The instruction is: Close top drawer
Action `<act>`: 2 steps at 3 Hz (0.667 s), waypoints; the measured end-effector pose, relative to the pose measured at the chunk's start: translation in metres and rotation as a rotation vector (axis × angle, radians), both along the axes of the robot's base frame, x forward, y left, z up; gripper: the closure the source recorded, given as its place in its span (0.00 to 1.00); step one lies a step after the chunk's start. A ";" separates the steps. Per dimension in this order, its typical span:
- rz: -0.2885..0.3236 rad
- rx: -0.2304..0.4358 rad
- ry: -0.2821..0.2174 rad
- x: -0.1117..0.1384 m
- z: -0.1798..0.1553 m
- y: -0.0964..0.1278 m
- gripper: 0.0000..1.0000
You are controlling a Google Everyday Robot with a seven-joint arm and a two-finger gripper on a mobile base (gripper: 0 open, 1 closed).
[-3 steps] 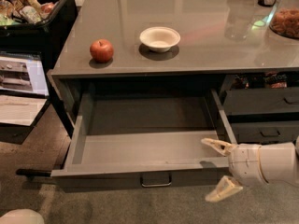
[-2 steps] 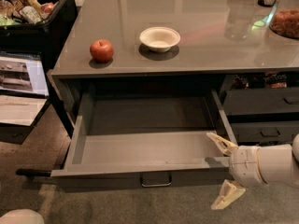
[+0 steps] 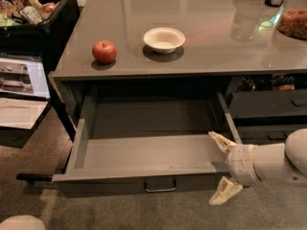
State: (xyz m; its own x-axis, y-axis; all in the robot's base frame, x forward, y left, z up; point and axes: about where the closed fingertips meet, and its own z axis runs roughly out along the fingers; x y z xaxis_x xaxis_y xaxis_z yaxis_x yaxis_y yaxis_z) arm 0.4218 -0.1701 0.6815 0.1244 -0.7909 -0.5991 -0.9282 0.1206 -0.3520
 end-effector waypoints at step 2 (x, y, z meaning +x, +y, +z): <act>-0.053 0.000 -0.059 0.051 0.007 0.014 0.17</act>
Offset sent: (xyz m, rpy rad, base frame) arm 0.0898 0.0226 0.0221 0.0042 -0.1163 -0.0879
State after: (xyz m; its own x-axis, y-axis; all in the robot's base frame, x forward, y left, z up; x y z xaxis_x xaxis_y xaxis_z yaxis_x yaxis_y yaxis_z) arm 0.4731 -0.1559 0.6880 0.1176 -0.7975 -0.5917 -0.8983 0.1686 -0.4058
